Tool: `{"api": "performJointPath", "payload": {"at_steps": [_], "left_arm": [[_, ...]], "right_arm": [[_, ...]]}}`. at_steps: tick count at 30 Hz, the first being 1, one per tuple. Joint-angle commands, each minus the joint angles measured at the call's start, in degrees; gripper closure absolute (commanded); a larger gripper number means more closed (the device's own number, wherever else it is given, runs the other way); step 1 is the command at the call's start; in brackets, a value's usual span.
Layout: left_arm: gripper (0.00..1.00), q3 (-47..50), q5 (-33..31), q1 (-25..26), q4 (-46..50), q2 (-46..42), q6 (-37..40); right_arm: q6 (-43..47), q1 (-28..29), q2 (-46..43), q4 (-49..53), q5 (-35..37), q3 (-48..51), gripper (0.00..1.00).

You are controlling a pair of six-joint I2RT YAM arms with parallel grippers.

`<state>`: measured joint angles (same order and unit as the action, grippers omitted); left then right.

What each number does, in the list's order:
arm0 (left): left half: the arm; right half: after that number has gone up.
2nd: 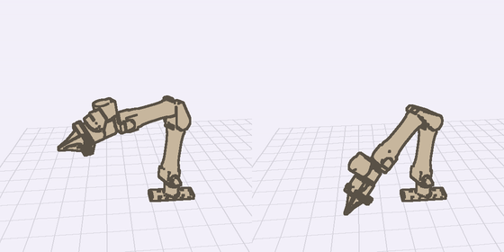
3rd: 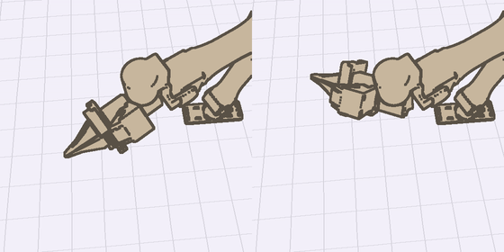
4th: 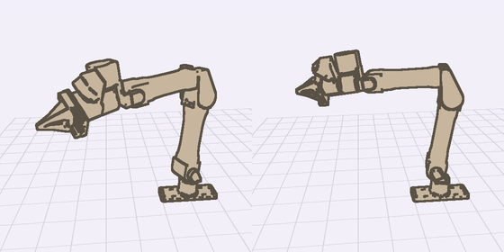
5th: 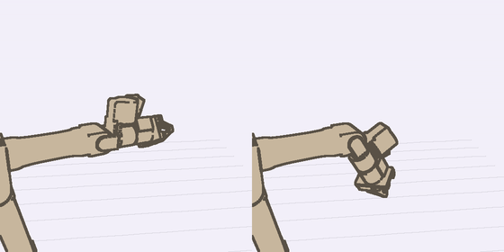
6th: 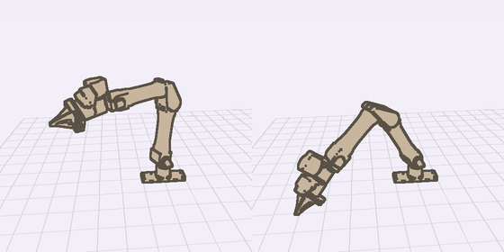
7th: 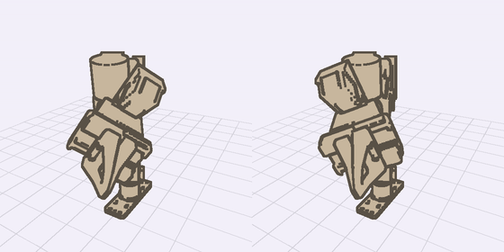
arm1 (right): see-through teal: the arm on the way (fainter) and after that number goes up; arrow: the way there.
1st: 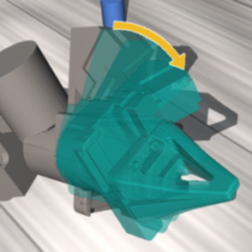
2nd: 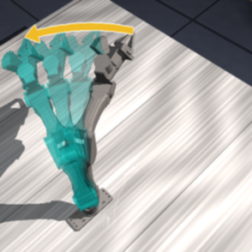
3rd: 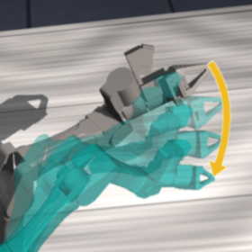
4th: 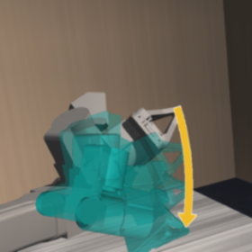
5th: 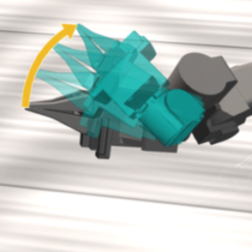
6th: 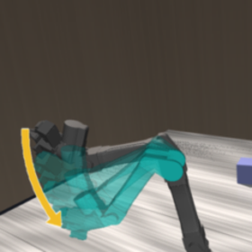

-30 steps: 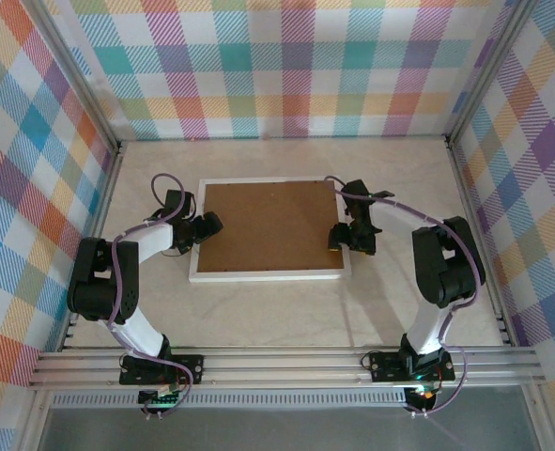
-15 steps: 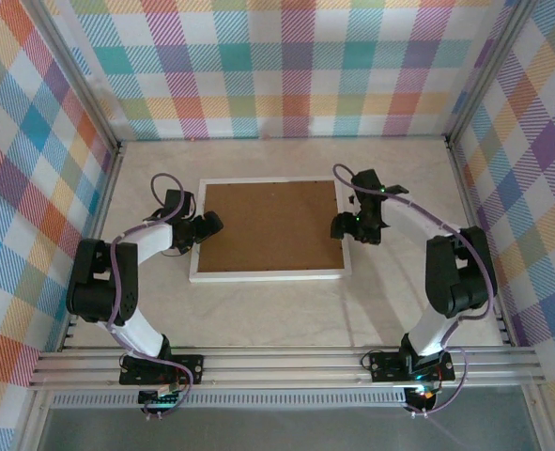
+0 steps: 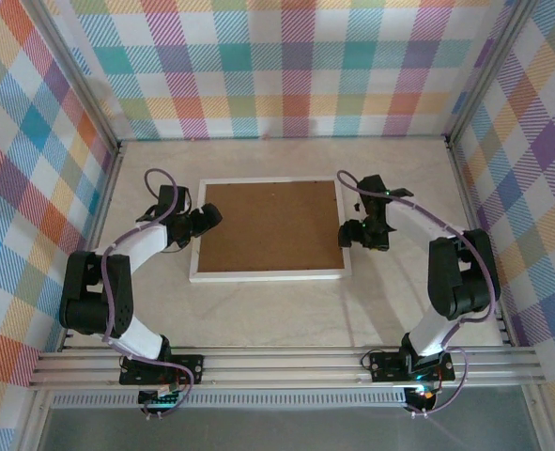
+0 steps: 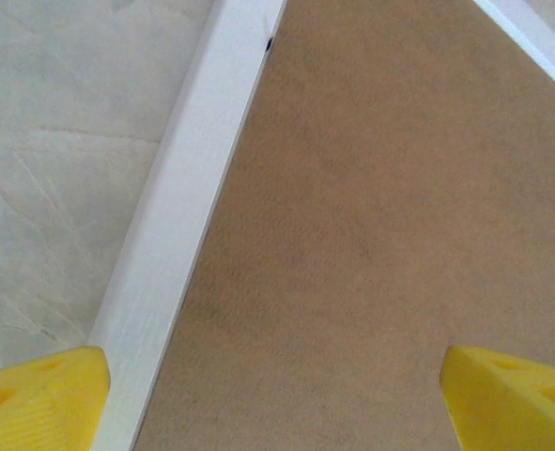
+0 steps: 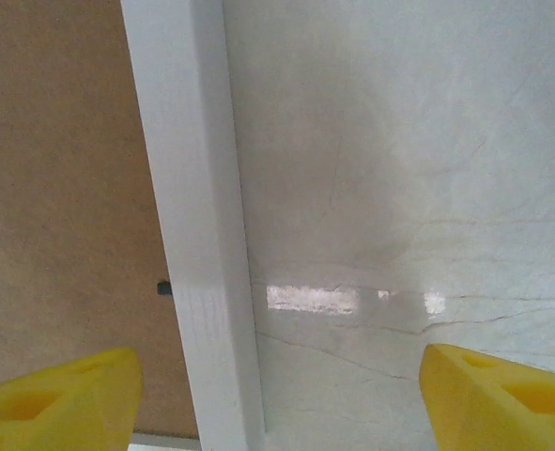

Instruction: Put the photo into the frame

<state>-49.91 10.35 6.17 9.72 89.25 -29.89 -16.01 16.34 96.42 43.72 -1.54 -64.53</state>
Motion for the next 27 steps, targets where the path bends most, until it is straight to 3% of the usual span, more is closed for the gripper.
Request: {"api": "performJointPath", "payload": {"at_steps": [1, 22, 27], "left_arm": [[0.09, 2.3, 2.1, -0.5, -1.0, 0.2, -1.4], [0.09, 4.0, 3.7, -0.2, -2.7, 1.6, -1.8], [0.09, 2.4, 0.0, -0.2, 0.7, -0.5, 0.2]], "right_arm": [[-0.3, 0.0, 1.7, -1.2, -3.1, 1.1, 0.23], [-3.0, 0.0, 8.3, -4.0, -0.6, 3.1, 0.23], [-2.7, 0.0, 4.2, -2.8, -2.6, 0.3, 0.23]]}}
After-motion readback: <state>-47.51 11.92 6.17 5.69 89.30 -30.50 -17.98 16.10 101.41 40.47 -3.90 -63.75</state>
